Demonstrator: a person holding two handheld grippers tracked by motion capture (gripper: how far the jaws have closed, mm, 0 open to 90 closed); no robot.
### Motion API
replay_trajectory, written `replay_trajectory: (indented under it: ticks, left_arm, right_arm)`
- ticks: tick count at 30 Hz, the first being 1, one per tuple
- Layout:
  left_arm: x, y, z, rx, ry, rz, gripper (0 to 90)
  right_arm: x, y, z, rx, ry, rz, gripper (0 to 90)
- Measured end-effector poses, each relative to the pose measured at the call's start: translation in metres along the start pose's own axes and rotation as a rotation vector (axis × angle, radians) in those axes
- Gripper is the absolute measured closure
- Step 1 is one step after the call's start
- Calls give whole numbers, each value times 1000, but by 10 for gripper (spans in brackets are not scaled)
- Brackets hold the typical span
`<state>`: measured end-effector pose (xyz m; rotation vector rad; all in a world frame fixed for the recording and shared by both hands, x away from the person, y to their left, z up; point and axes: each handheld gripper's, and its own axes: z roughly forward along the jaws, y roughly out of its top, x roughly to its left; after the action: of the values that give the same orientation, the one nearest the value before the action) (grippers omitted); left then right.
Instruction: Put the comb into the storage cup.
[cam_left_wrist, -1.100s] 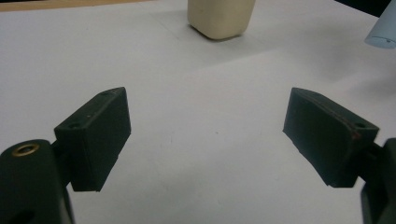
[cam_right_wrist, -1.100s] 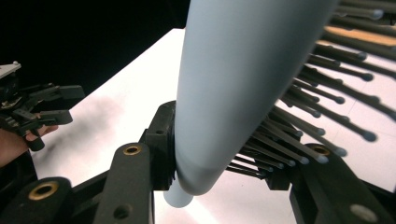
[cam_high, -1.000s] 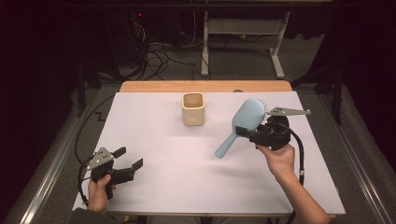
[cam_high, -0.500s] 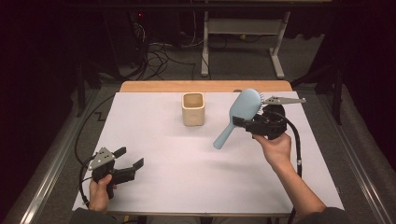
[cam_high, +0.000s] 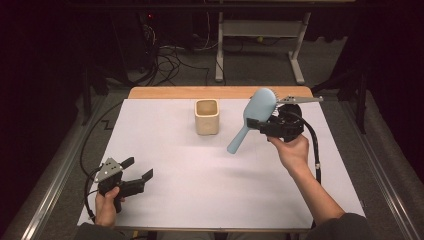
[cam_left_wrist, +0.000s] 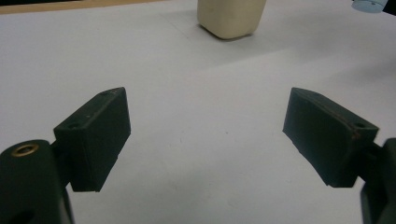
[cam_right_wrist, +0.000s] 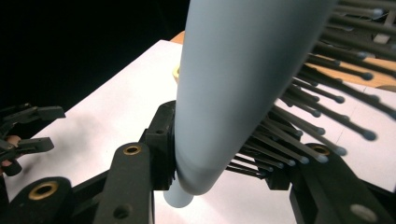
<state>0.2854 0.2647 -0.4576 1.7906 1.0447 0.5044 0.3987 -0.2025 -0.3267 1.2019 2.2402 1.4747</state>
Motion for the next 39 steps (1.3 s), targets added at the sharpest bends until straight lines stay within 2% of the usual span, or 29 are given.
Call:
replay_trajectory:
  ticks: [18, 30, 39]
  left_arm:
    - [-1, 0, 1, 8, -5, 9, 157]
    - [-2, 0, 2, 15, -10, 13, 158]
    - [-2, 0, 1, 11, 2, 15, 158]
  right_arm:
    - [-3, 27, 13, -8, -21, 4, 566]
    - [-7, 38, 20, -13, -33, 13, 566]
    - [-9, 46, 23, -22, -38, 15, 565]
